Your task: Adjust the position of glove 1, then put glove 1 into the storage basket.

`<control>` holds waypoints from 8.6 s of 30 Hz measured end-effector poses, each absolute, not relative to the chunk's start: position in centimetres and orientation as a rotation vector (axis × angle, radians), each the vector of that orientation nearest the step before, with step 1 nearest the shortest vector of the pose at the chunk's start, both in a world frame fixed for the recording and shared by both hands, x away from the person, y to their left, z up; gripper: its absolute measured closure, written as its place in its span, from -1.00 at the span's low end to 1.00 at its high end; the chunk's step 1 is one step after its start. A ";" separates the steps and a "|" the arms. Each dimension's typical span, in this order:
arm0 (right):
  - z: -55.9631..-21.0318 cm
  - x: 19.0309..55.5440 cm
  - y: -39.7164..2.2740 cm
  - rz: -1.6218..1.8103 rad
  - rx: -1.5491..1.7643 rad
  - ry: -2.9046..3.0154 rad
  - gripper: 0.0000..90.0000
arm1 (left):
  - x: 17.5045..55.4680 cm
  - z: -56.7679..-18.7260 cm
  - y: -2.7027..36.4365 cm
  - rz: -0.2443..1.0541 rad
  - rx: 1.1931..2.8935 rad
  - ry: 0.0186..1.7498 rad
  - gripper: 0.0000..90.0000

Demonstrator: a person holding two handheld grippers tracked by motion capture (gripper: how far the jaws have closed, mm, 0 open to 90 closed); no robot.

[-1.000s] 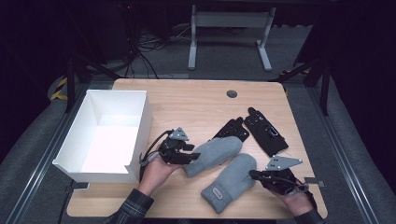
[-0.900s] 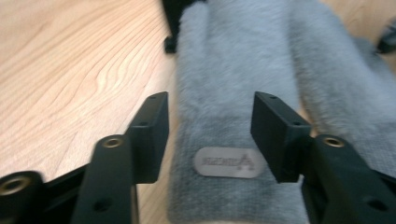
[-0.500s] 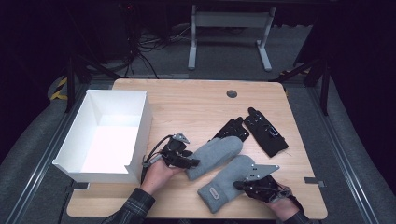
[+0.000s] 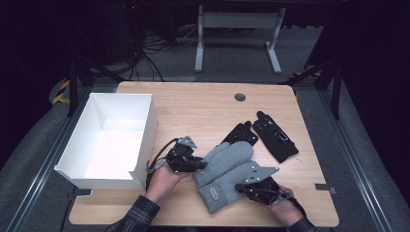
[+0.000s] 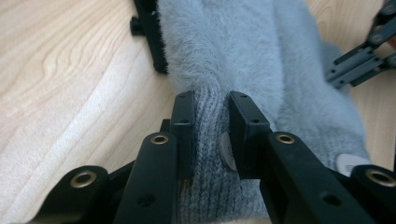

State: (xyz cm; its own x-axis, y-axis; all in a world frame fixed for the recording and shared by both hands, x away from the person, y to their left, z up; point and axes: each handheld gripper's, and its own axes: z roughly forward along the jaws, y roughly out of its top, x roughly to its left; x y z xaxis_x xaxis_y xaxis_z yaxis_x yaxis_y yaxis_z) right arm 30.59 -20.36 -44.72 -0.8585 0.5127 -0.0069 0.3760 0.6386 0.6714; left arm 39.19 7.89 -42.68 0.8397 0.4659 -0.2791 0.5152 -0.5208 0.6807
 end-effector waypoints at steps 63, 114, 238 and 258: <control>-42.9 32.5 -27.2 0.994 1.026 2.454 0.74 | 32.5 -41.8 4.7 -0.149 2.188 0.471 -0.12; -39.7 36.6 -27.4 1.233 1.013 2.463 0.96 | 33.0 -40.2 6.2 -0.308 2.134 0.449 0.72; -47.1 35.7 -26.7 1.039 0.950 2.448 -0.72 | 37.1 -37.9 4.2 -0.109 2.216 0.572 0.60; -47.1 35.7 -26.7 1.039 0.962 2.443 -0.72 | 37.5 -29.2 8.1 0.045 2.171 0.640 0.61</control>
